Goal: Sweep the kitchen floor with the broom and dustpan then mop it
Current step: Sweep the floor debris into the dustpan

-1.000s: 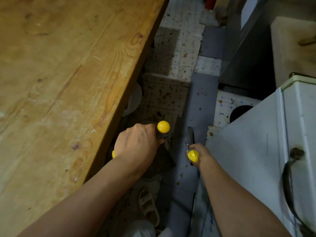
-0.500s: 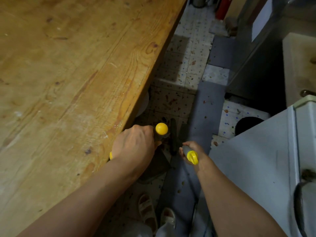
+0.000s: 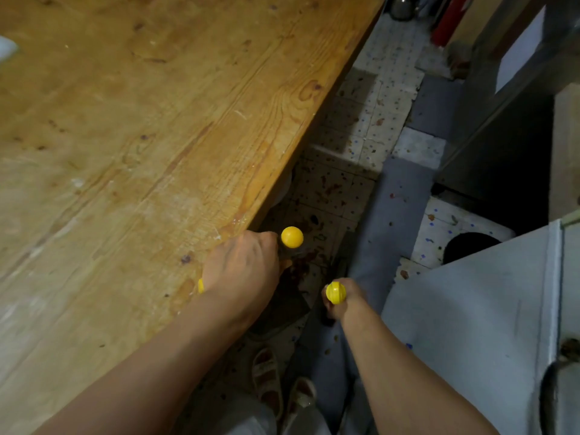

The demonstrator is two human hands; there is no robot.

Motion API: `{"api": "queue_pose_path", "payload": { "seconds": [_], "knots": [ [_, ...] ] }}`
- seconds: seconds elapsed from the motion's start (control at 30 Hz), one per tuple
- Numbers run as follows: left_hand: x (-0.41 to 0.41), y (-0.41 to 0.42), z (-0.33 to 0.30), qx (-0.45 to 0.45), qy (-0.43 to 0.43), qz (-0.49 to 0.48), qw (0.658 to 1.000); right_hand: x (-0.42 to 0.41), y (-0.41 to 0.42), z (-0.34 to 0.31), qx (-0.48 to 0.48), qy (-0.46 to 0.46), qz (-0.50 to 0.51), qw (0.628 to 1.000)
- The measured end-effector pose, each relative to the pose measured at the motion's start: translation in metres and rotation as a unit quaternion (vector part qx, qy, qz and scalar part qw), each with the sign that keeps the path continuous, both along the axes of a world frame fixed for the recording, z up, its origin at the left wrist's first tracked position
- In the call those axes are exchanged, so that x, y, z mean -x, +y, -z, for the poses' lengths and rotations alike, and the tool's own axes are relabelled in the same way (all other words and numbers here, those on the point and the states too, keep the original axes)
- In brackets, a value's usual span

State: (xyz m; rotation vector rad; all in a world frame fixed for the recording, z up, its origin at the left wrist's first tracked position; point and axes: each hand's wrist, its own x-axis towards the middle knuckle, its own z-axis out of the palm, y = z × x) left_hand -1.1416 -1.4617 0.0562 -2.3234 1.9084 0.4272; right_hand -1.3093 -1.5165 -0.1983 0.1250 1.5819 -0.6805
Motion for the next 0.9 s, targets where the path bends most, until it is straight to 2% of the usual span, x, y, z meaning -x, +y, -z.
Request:
{"api": "queue_pose_path", "payload": {
  "seconds": [0.47,0.57,0.67,0.77,0.9],
  "knots": [
    [-0.017,-0.016,0.024,-0.017,-0.016,-0.016,1.000,-0.035,-0.054,-0.008,0.050,-0.083,-0.003,0.995],
    [-0.015,-0.023,0.025,-0.017,-0.017,-0.013,1.000,-0.033,-0.071,-0.017,0.072,-0.115,-0.016,0.991],
    [-0.012,-0.031,0.024,-0.008,-0.022,-0.018,1.000,-0.025,-0.090,-0.020,0.054,-0.160,-0.022,0.985],
    [-0.009,-0.037,0.019,-0.004,-0.006,-0.032,0.999,-0.023,-0.107,-0.020,0.055,-0.132,-0.042,0.989],
    [-0.003,-0.046,0.010,-0.007,-0.005,-0.049,0.999,-0.012,-0.123,-0.021,0.068,-0.073,-0.125,0.987]
  ]
}}
